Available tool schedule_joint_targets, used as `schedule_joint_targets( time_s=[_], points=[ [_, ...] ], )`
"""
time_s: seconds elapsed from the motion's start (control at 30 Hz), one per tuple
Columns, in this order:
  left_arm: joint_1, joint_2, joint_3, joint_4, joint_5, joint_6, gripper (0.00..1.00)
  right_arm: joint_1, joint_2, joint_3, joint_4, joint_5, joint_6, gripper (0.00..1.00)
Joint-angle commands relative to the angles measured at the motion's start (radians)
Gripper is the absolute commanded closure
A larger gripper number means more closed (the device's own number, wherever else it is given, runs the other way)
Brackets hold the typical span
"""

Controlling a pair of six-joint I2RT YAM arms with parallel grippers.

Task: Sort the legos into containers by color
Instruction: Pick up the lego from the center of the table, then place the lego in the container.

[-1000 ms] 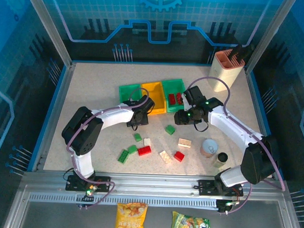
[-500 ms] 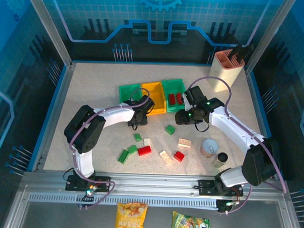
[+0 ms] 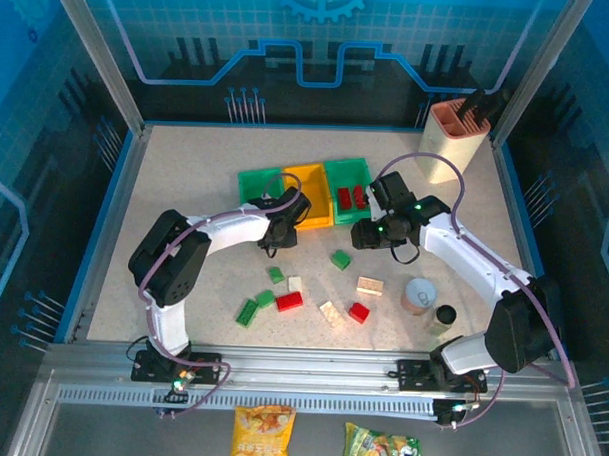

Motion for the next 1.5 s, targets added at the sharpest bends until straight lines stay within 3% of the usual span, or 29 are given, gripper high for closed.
schedule_joint_targets(
  time_s=[0.0,0.33,0.67,1.13,1.47],
  points=[
    [0.006,-0.071,-0.009,-0.028,0.019,0.025,0.62,0.013,-0.019,0.021,-0.019,0.007,0.003,0.51],
    [0.010,-0.201,-0.025,-0.092,0.028,0.032,0.63,0.013,-0.014,0.029,-0.019,0.010,-0.003,0.51],
    [0.080,-0.249,0.019,-0.119,0.070,0.071,0.64,0.005,-0.023,0.020,-0.016,0.012,-0.006,0.51],
    [0.212,-0.079,0.161,-0.108,0.101,0.185,0.64,-0.001,-0.029,0.007,-0.016,0.009,-0.009,0.51],
    [0.244,0.117,0.351,-0.119,0.087,0.262,0.64,-0.005,-0.037,-0.003,-0.019,0.010,-0.006,0.51]
  ],
)
